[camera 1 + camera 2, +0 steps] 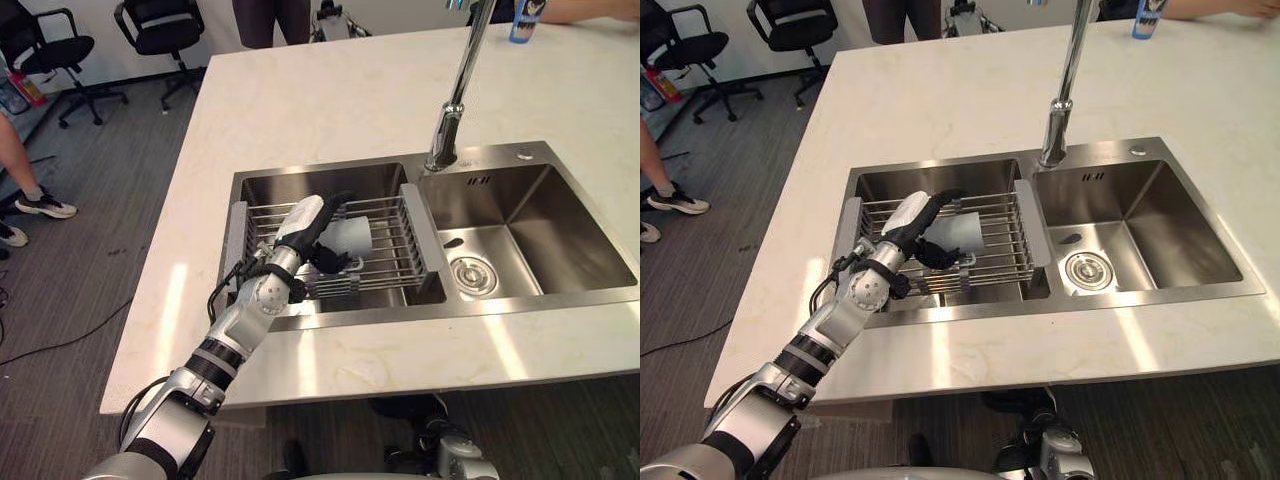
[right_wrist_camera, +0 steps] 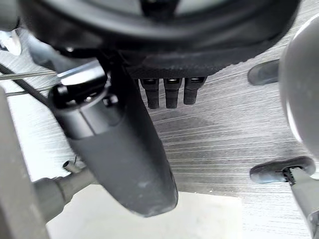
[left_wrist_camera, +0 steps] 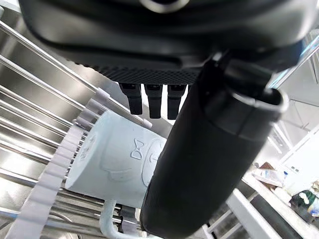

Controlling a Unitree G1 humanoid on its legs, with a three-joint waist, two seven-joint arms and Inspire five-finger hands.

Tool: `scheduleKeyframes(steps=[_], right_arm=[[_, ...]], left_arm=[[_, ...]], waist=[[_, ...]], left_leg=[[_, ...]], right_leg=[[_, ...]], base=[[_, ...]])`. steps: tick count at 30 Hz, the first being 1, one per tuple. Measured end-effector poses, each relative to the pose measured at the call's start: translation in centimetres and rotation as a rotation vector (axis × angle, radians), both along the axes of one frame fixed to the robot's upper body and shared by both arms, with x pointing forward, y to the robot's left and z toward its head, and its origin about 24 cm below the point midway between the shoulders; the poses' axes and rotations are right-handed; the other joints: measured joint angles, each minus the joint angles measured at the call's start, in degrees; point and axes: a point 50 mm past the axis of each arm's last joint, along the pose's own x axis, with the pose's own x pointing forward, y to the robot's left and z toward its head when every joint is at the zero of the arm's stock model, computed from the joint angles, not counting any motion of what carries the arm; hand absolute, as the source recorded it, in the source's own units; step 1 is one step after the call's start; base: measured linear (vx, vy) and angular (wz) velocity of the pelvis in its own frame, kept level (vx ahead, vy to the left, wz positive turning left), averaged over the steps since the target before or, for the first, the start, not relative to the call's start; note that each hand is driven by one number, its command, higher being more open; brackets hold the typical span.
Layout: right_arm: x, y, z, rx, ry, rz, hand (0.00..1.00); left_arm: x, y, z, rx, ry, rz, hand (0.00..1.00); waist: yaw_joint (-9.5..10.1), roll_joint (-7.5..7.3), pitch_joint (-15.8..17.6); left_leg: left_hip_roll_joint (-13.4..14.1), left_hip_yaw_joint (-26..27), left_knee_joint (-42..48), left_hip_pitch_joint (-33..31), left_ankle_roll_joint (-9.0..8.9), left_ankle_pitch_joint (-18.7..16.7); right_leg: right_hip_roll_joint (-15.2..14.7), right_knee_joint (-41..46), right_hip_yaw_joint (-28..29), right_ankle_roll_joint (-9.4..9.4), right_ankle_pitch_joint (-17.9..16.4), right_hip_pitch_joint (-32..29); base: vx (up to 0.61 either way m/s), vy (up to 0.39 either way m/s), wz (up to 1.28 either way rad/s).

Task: Walk over to the sink, pick up the cup, carry it to the dishwasher, place the cup inside the dishwasher, then close the dishwasher door

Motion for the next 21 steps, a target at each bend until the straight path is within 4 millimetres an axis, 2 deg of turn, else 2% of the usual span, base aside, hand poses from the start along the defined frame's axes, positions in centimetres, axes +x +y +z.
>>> scheduleKeyframes(steps=[3, 4, 11, 15, 19, 21], right_arm=[[0.3, -0.1, 0.1, -0.002, -0.009, 0.004, 0.90], [0.4, -0.1, 0.2, -0.004, -0.011, 0.005, 0.90], [1.4, -0.5, 0.6, -0.018, -0.035, 0.013, 0.90], [1.6, -0.5, 0.7, -0.017, -0.040, 0.015, 0.90], [1.6, -0.5, 0.7, -0.020, -0.041, 0.014, 0.90], [1.6, -0.5, 0.7, -0.027, -0.040, 0.019, 0.90]], left_arm=[[0.5, -0.1, -0.3, 0.068, 0.014, -0.002, 0.90], [0.6, -0.2, 0.0, 0.083, 0.000, -0.005, 0.30], [1.5, -0.8, 2.2, 0.147, -0.061, -0.030, 0.30], [1.6, -1.2, 2.2, 0.163, -0.049, -0.049, 0.30], [1.2, -2.1, 2.4, 0.140, -0.050, -0.080, 0.30], [0.7, -3.2, 3.2, 0.070, -0.068, -0.114, 0.30]], waist=[[-0.83, 0.34, 0.4], [-0.94, 0.46, 0.7], [-1.88, 1.89, 2.7], [-2.28, 2.00, 2.8], [-2.11, 2.16, 2.9], [-1.76, 2.17, 2.9]], left_leg=[[0.0, 0.4, 0.0, -0.8, 0.00, 0.0], [0.0, 0.7, 0.0, -0.9, -0.01, 0.0], [0.0, 1.1, 0.0, -1.8, -0.02, 0.0], [-0.2, 1.2, 0.0, -1.8, -0.03, 0.0], [-0.4, 1.1, 0.0, -1.7, 0.00, 0.1], [-0.5, 0.9, 0.0, -1.5, 0.05, 0.1]], right_leg=[[0.0, 0.0, 0.3, 0.01, 0.0, -1.0], [0.0, 0.0, 0.4, 0.02, 0.0, -1.1], [-0.1, 0.0, 0.6, 0.22, 0.4, -2.1], [-0.3, 0.0, 0.7, 0.39, 0.5, -2.0], [-0.6, 0.0, 0.8, 0.39, 0.5, -1.8], [-0.7, 0.0, 0.7, 0.39, 0.5, -1.5]], base=[[0.01, -0.002, -0.05], [0.02, -0.003, -0.06], [0.00, 0.001, -0.01], [0.01, 0.003, -0.02], [0.00, 0.000, 0.00], [-0.02, 0.002, 0.04]])
